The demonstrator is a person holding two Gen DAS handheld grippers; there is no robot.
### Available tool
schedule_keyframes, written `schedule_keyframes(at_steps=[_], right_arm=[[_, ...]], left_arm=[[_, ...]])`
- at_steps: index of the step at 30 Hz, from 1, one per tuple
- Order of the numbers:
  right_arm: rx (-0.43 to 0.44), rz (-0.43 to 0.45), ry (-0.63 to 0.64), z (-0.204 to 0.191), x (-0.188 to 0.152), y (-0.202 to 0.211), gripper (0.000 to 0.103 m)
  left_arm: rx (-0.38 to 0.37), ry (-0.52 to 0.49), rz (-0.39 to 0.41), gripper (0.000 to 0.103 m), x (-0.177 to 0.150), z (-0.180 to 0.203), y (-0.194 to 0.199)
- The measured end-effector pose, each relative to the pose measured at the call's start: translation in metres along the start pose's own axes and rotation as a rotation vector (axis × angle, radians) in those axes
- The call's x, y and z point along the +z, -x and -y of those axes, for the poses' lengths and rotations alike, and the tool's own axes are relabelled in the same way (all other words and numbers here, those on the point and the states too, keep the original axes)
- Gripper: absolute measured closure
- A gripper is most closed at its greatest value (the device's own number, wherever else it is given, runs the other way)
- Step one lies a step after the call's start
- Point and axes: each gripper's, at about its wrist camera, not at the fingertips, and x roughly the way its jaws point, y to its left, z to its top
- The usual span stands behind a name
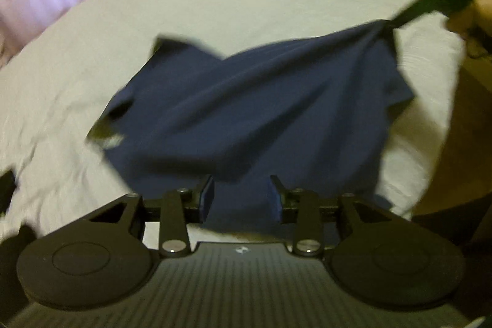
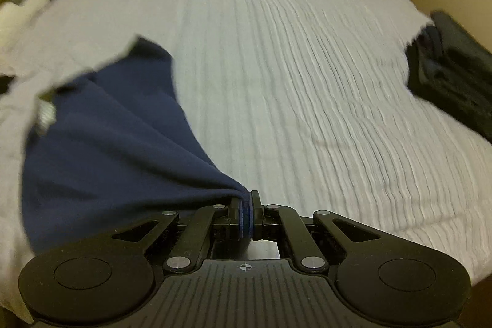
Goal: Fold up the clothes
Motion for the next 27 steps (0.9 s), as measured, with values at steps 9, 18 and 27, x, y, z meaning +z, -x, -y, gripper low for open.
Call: schedule_keyframes(at_steps=[9, 18, 27], right_arm=[[0.145, -0.094, 0.301, -0.049, 0.000, 0.009, 0.025], [0.505, 0.003, 0.459, -0.206, 0.002, 0.012, 0.025], [0.353, -0.099, 0.421, -0.297, 0.008, -0.089, 0.101]], left_arm=[[0.169, 0.351, -0.098, 0.059, -0.026, -0.026, 0.001], [0.204, 0.396, -0.104, 0.055, -0.064, -0.033, 0.017], [0.217, 0.404, -0.116, 0.053, -0.100, -0.051, 0.027]])
